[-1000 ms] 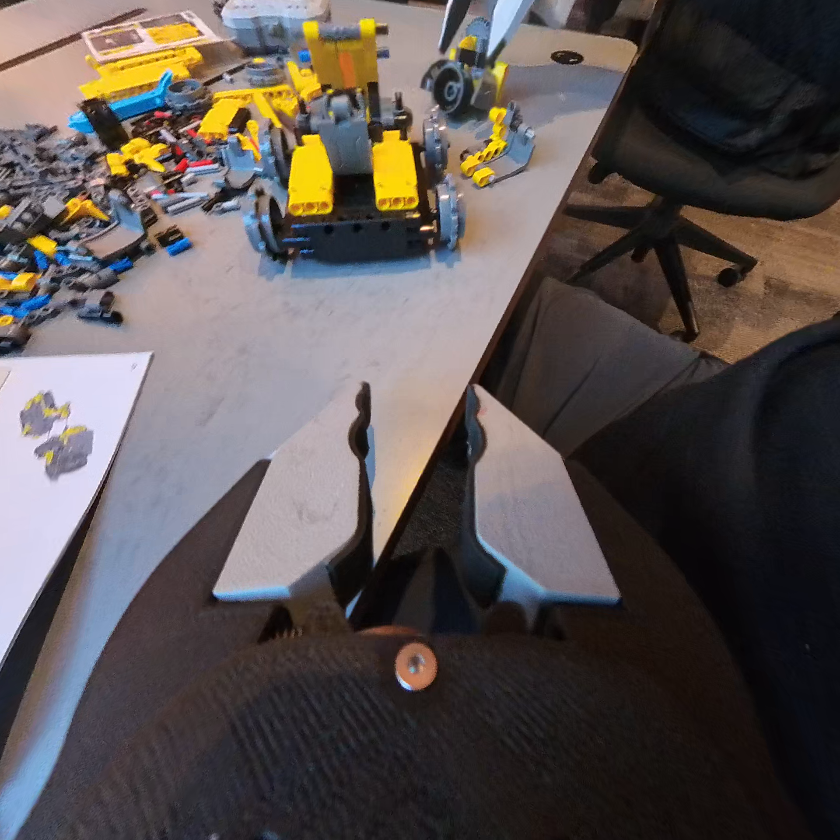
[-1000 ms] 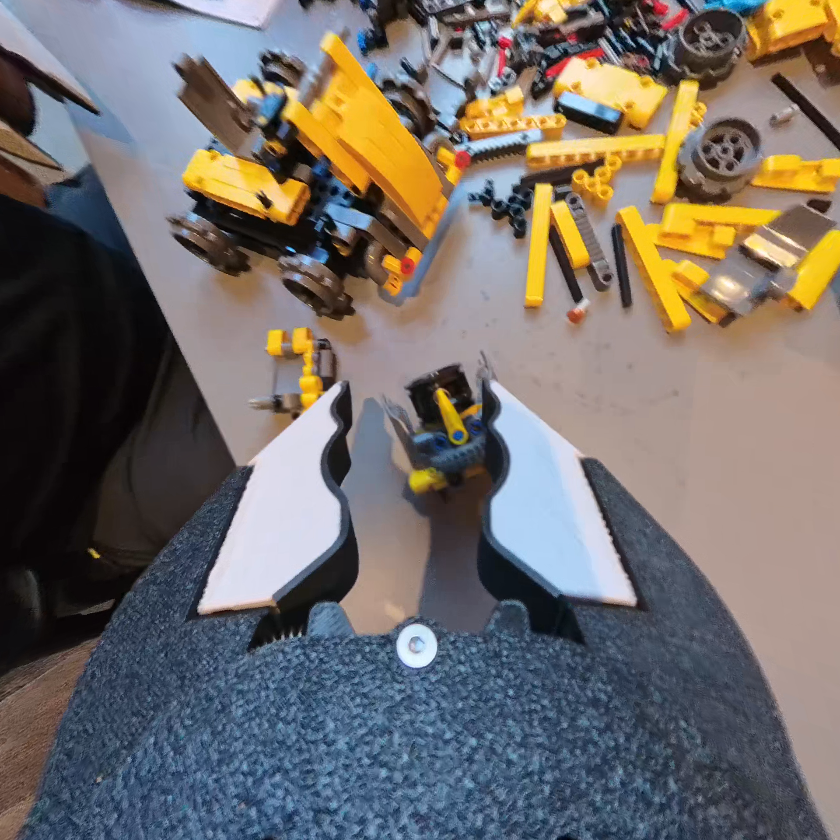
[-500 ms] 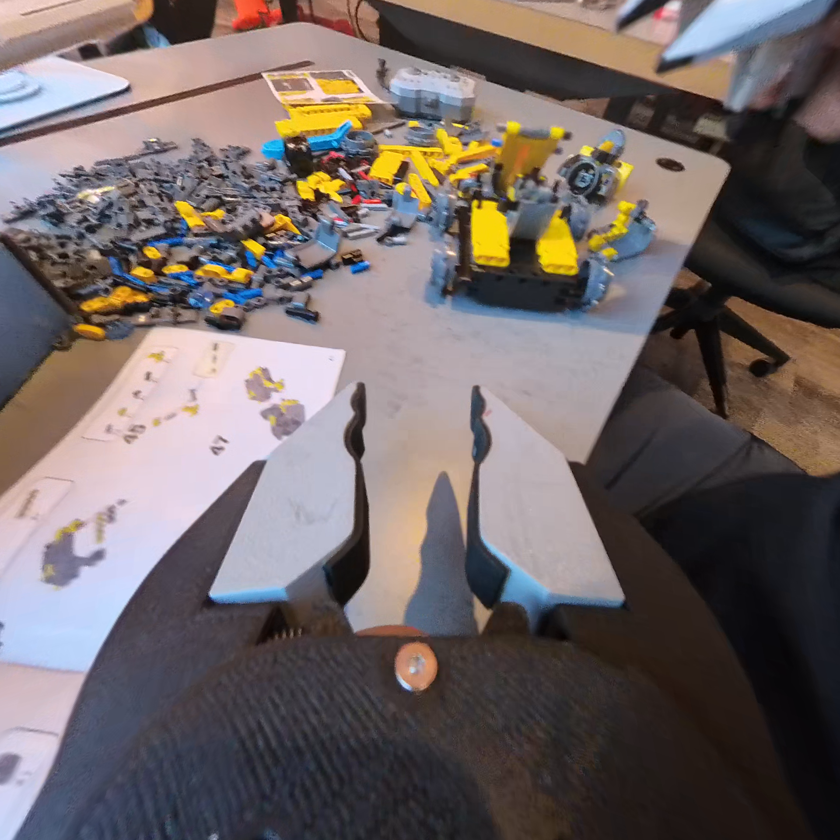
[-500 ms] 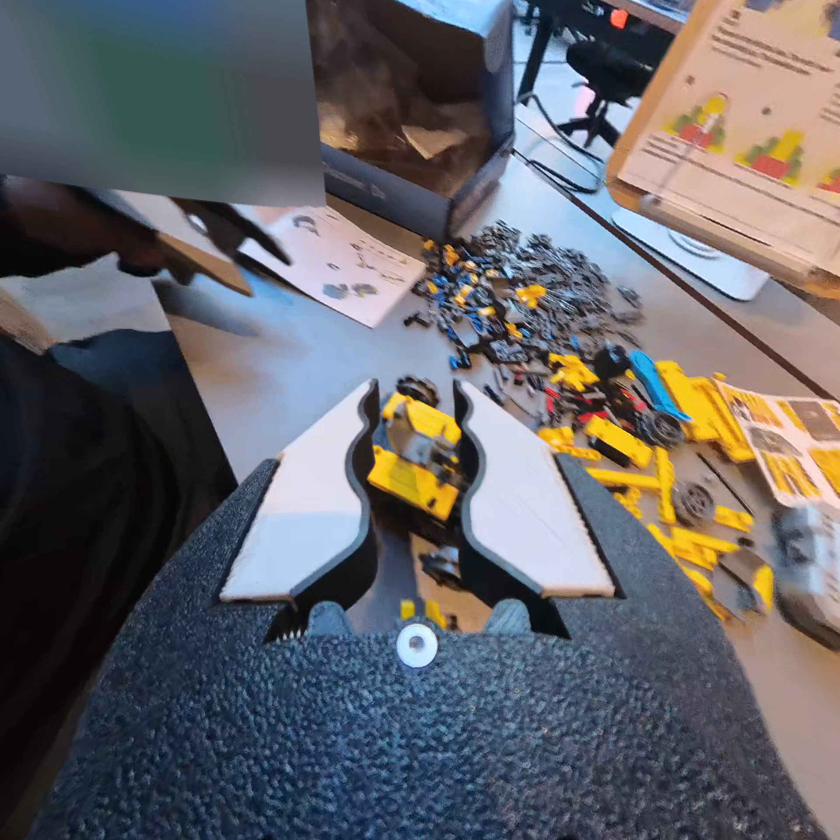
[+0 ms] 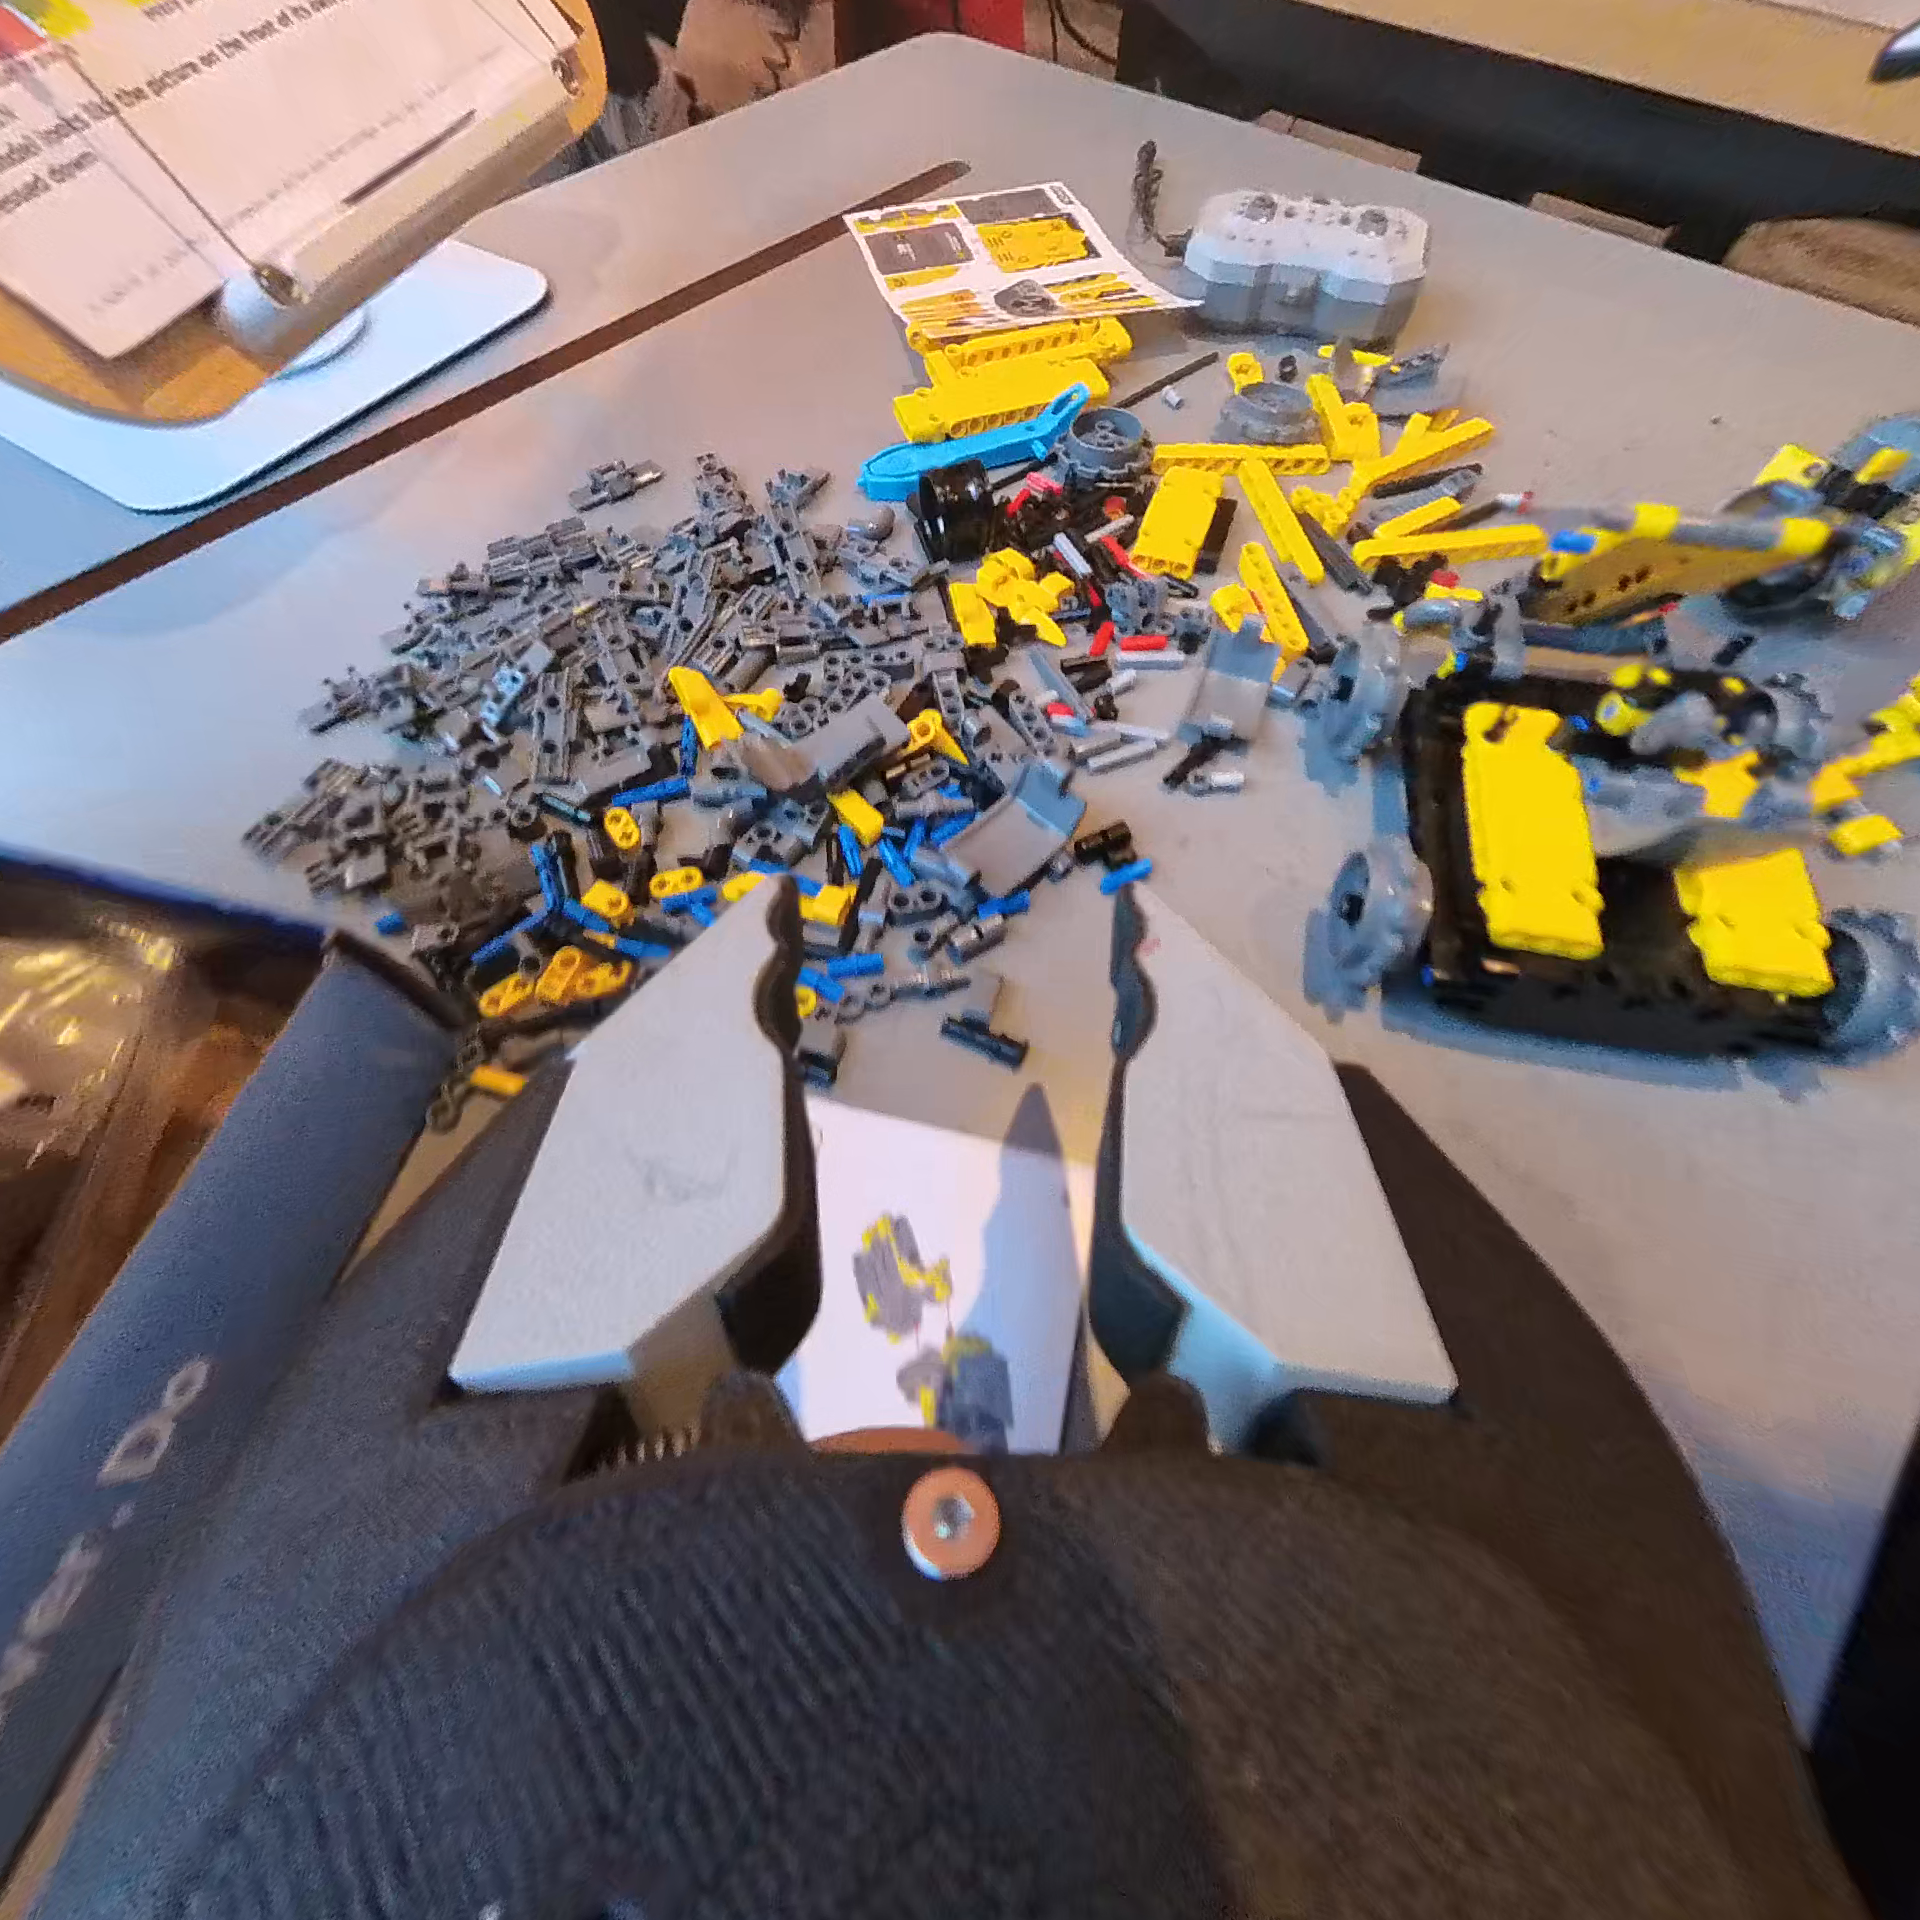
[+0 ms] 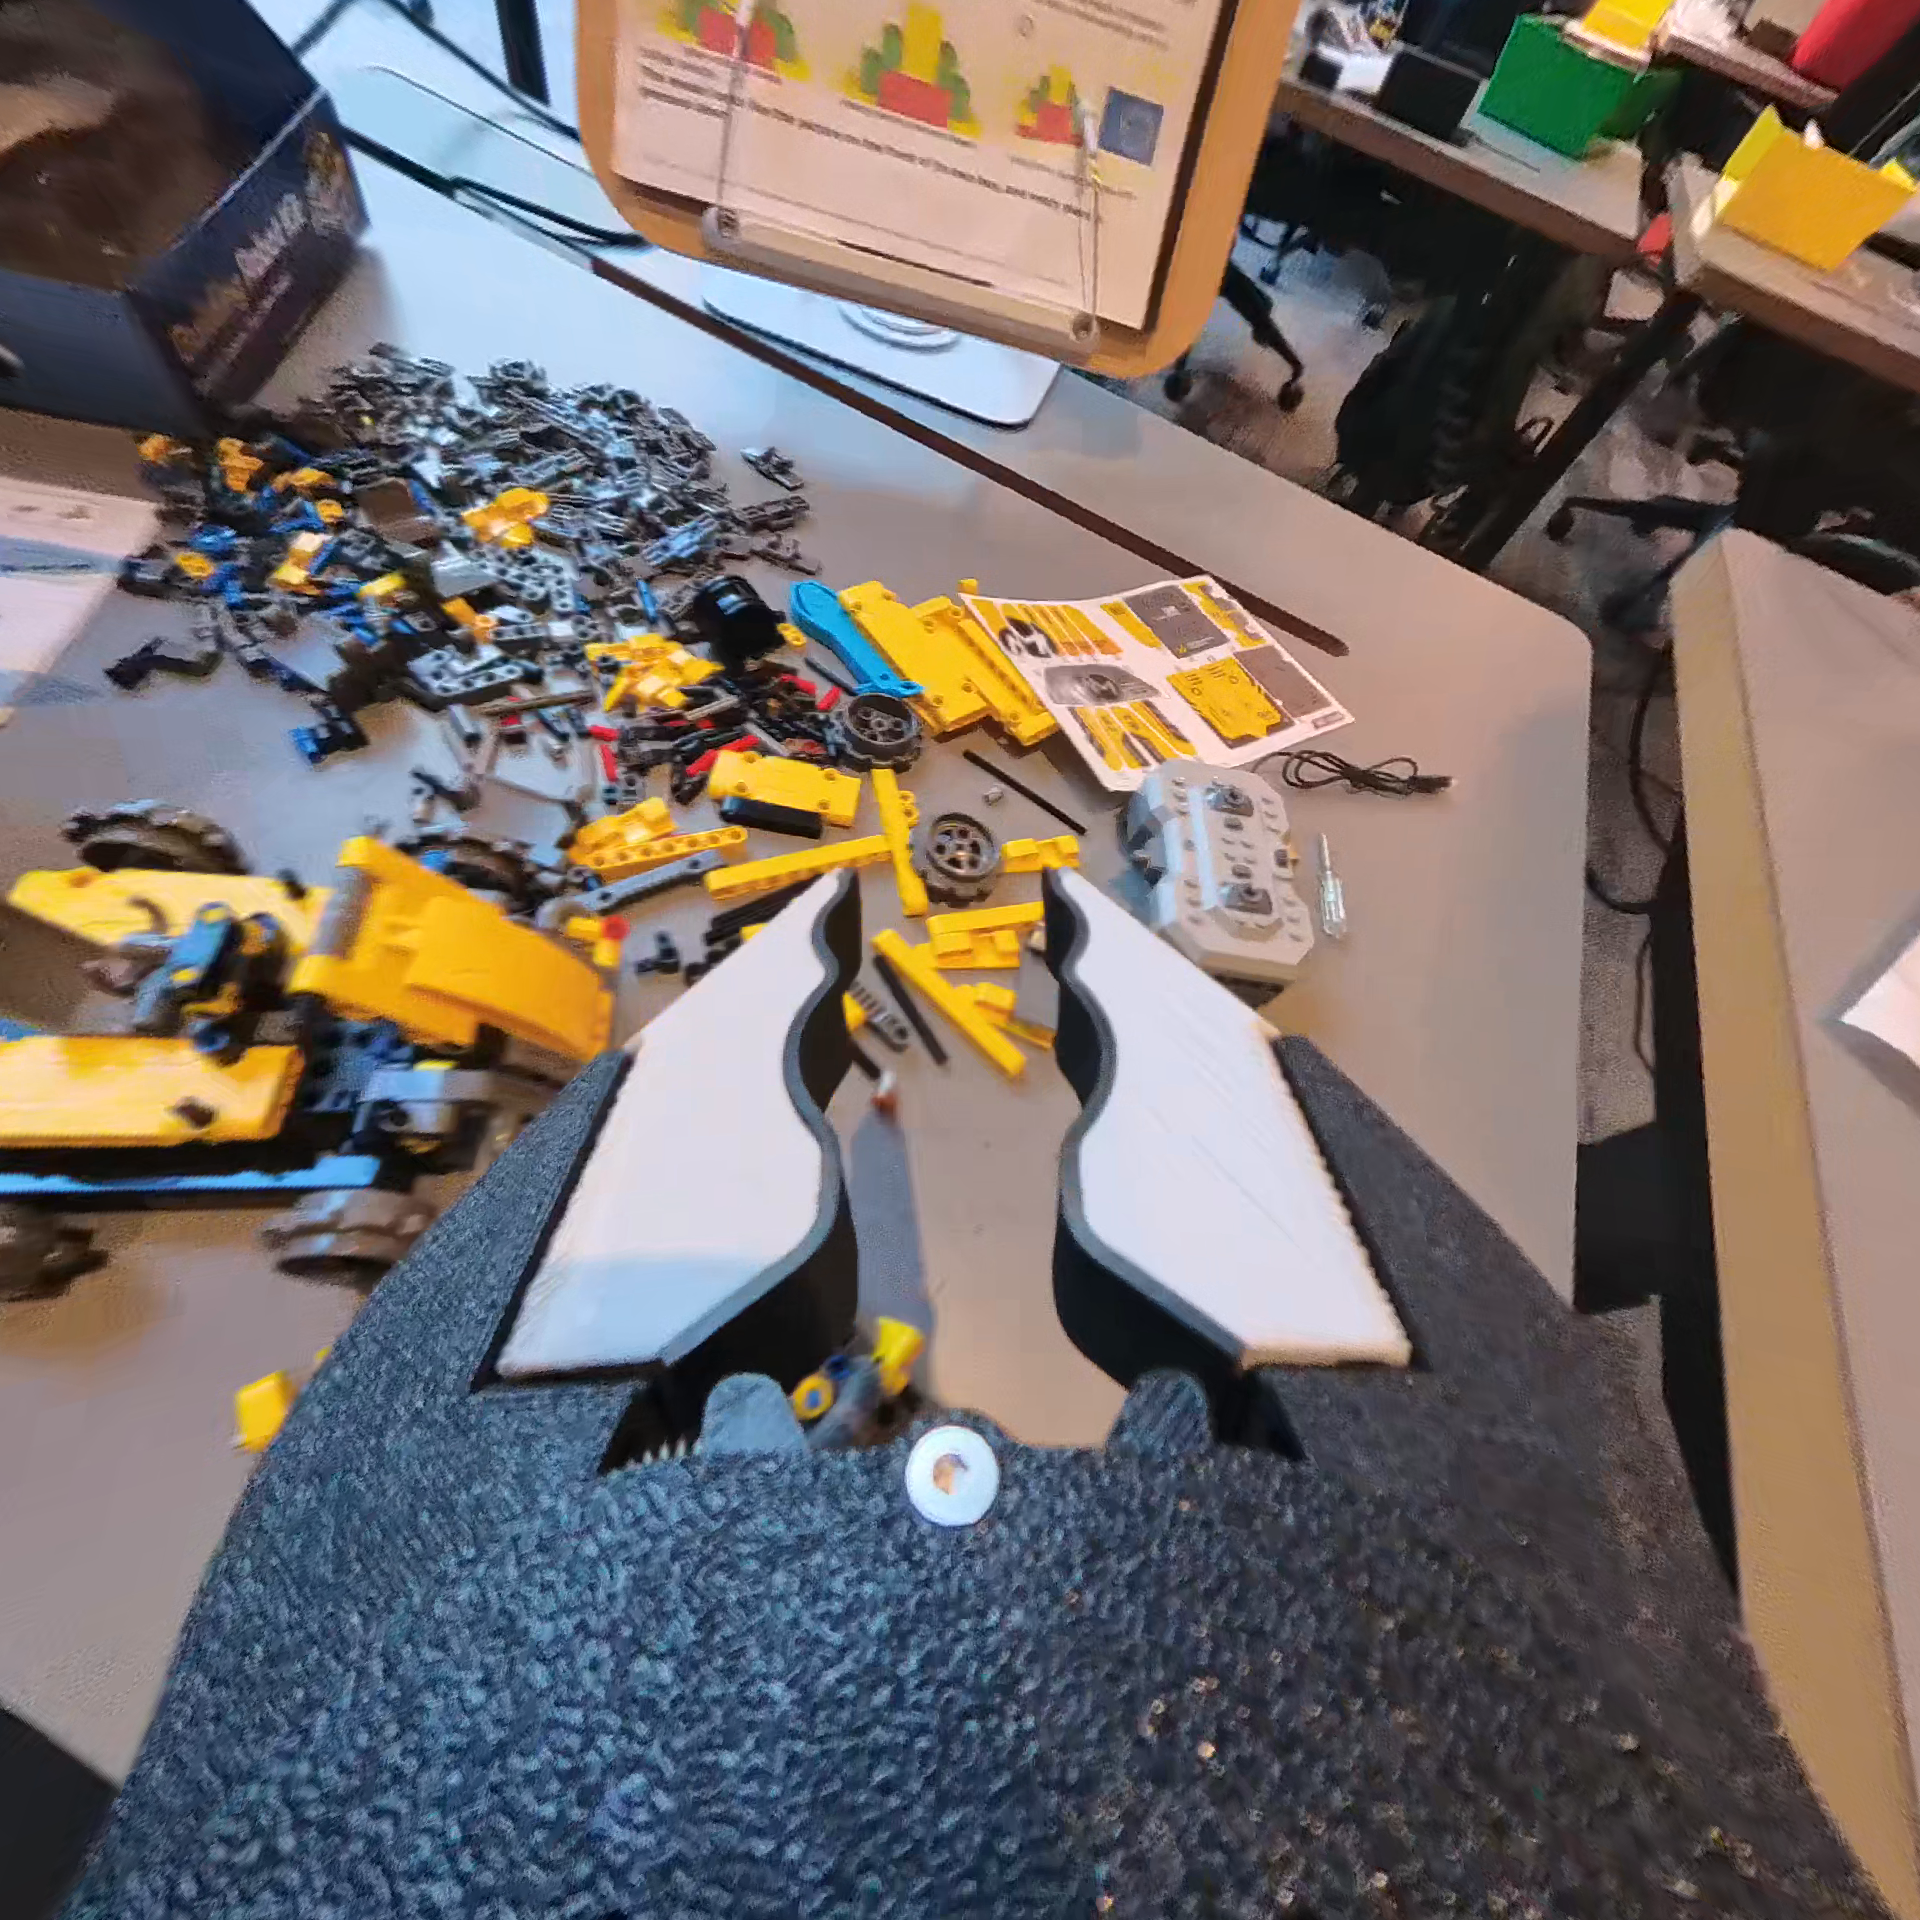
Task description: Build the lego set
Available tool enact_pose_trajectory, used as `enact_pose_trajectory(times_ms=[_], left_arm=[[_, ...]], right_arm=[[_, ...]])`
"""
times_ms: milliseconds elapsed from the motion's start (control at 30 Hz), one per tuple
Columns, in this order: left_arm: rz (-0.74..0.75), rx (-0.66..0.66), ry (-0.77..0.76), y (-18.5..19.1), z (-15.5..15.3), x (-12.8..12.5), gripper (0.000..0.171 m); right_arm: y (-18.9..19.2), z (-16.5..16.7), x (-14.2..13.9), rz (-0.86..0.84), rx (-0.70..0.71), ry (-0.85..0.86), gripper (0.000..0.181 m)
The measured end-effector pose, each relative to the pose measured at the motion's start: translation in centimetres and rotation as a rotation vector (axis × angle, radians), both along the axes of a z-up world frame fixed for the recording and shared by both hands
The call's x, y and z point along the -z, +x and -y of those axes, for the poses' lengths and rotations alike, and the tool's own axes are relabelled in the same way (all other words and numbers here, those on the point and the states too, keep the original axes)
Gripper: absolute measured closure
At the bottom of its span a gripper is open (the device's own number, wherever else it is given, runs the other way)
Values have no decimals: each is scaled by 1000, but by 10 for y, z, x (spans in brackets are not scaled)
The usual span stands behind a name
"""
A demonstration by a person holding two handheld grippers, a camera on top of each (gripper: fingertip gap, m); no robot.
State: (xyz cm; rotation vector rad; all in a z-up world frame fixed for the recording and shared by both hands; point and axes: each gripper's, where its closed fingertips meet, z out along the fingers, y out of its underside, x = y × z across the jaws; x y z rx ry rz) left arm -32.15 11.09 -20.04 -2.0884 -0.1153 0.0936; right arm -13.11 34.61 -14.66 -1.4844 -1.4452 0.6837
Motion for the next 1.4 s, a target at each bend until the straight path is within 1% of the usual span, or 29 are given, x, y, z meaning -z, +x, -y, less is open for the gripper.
enact_pose_trajectory(times_ms=[100, 133, 167, 200, 267, 367, 467, 500, 567, 633, 767, 867, 900, 967, 1033, 1200, 1333, 1400], left_arm=[[6, 31, -13, -1, -28, -2, 113], [6, 60, -16, 1, -38, -3, 117], [11, 110, -24, 6, -48, -3, 120], [16, 155, -32, 11, -58, -2, 124], [9, 273, -54, 22, -79, 2, 140], [-28, 479, -178, 38, -104, 18, 151], [-147, 612, -314, 34, -125, 37, 159], [-158, 643, -359, 31, -129, 42, 161], [-150, 695, -462, 29, -132, 52, 161], [-154, 740, -521, 30, -135, 57, 161], [-206, 768, -589, 25, -141, 68, 163], [-167, 810, -645, 31, -138, 76, 162], [-152, 830, -648, 34, -136, 76, 165], [-164, 822, -661, 31, -137, 76, 163], [-160, 825, -671, 30, -137, 78, 171], [-126, 820, -639, 32, -137, 76, 171], [-87, 774, -560, 34, -134, 66, 171], [-99, 746, -544, 29, -131, 65, 171]], right_arm=[[-17, -23, 2, -7, -54, -57, 146], [-24, -26, 4, -5, -88, -75, 148], [-32, -25, 7, 7, -147, -97, 153], [-38, -25, 10, 18, -188, -113, 153], [-49, -32, 13, 10, -206, -101, 149], [-61, -34, 15, -40, -248, -87, 150], [-67, -28, 21, -65, -316, -88, 151], [-68, -28, 25, -55, -329, -79, 151], [-67, -26, 33, -32, -354, -50, 150], [-66, -22, 36, -35, -375, -39, 151], [-63, -17, 38, -62, -414, -81, 151], [-61, -14, 38, -76, -434, -114, 151], [-60, -16, 38, -76, -431, -116, 151], [-59, -17, 37, -84, -429, -125, 151], [-58, -18, 36, -95, -429, -132, 151], [-59, -19, 37, -99, -418, -137, 151], [-60, -21, 39, -103, -413, -132, 152], [-61, -23, 41, -100, -406, -134, 153]])
